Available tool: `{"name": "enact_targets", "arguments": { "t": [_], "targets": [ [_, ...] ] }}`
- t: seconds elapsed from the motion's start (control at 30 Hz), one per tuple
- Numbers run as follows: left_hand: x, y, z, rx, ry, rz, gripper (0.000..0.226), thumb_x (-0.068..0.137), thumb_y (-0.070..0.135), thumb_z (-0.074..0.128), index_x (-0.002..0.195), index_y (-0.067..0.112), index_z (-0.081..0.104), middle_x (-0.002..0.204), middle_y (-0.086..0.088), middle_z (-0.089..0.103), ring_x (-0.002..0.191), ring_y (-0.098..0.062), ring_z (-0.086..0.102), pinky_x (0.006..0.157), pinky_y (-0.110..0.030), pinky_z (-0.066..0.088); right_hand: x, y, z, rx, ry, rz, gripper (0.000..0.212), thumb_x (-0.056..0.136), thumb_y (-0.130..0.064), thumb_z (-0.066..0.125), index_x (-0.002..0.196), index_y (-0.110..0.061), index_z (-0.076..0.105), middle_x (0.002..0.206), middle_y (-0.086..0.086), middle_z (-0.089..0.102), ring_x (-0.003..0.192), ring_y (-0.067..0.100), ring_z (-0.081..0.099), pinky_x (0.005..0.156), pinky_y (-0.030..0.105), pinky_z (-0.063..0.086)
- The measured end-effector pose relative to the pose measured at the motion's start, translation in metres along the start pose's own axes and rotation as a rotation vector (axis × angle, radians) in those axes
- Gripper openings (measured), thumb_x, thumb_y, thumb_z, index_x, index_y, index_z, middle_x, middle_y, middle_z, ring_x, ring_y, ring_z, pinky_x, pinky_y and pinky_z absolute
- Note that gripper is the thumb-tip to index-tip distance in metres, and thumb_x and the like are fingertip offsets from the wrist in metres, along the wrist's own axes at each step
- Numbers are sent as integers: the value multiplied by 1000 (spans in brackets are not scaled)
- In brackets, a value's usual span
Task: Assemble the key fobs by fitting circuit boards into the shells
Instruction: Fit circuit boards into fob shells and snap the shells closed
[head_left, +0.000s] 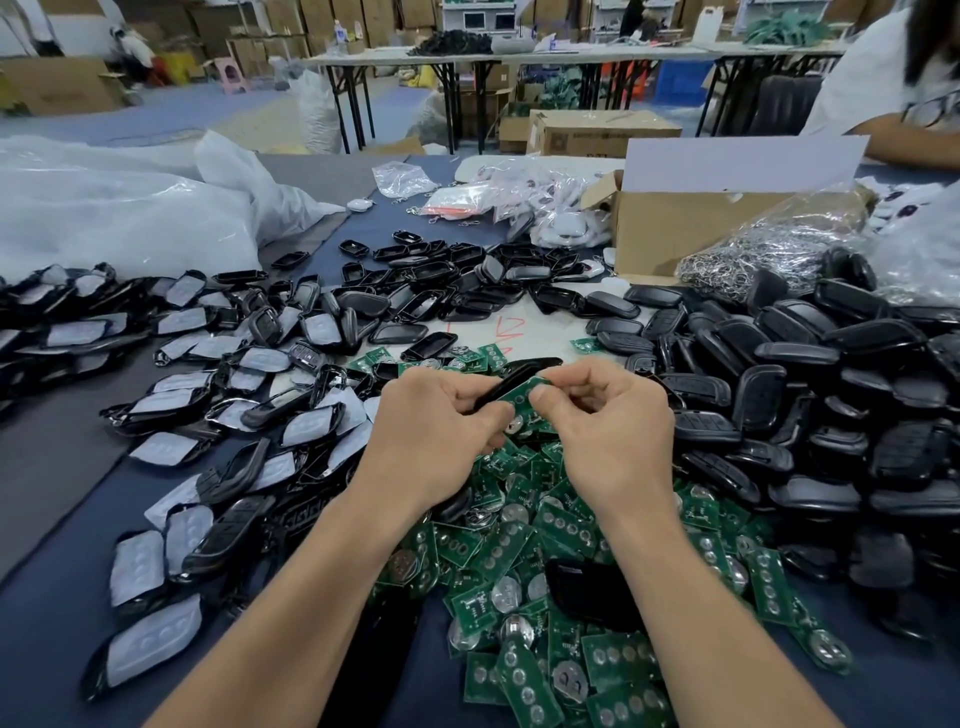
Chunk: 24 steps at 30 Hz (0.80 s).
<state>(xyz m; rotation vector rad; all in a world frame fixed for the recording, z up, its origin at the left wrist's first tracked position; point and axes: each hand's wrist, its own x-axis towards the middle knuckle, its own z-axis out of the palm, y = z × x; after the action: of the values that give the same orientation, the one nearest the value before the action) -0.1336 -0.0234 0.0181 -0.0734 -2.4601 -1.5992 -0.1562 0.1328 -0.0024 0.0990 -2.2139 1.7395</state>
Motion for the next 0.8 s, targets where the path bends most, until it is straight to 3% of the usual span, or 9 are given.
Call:
{"name": "enact_targets", "arguments": {
  "t": [0.13,0.3,0.47,0.57,0.67,0.8],
  "targets": [
    [1,-2,-1,-12,-33,-2,32,93,10,74,82,39,79,66,4,77,62,-14,76,63,-28,64,-2,1,1,20,25,5,24,81,-18,87,74,-36,73,74,-22,73,67,0,68,65,14,53],
    [1,-4,0,-10,-31,-1,16,94,6,72,86,15,83,66,1,77,61,-15,76,59,-27,63,-3,0,1,6,31,21,20,82,-20,86,76,-36,75,75,-17,74,69,7,71,71,30,60],
    [-3,1,1,-38,2,9,32,88,10,79,80,41,79,65,7,77,60,-10,76,58,-21,61,-6,-6,1,-9,71,1,30,79,-20,89,70,-44,72,72,-26,72,68,-1,70,70,23,60],
    [-2,1,2,-60,46,-9,34,86,7,78,76,40,80,64,4,76,58,-13,75,58,-23,61,-8,-9,3,-4,85,-8,31,78,-20,90,69,-44,72,71,-25,73,68,0,71,70,24,60],
    [-1,2,3,-86,63,-16,34,86,4,77,77,36,81,63,1,76,57,-16,75,57,-26,62,-12,-13,7,-41,141,-44,33,75,-21,91,72,-46,69,74,-33,70,69,-5,69,67,13,56],
    [-2,2,2,-124,62,-35,36,85,-2,76,74,32,82,63,-1,76,56,-19,75,54,-24,59,-11,-12,6,-80,175,-27,29,68,-39,90,90,-39,71,81,-35,68,73,-7,66,68,14,52]
  ]
}}
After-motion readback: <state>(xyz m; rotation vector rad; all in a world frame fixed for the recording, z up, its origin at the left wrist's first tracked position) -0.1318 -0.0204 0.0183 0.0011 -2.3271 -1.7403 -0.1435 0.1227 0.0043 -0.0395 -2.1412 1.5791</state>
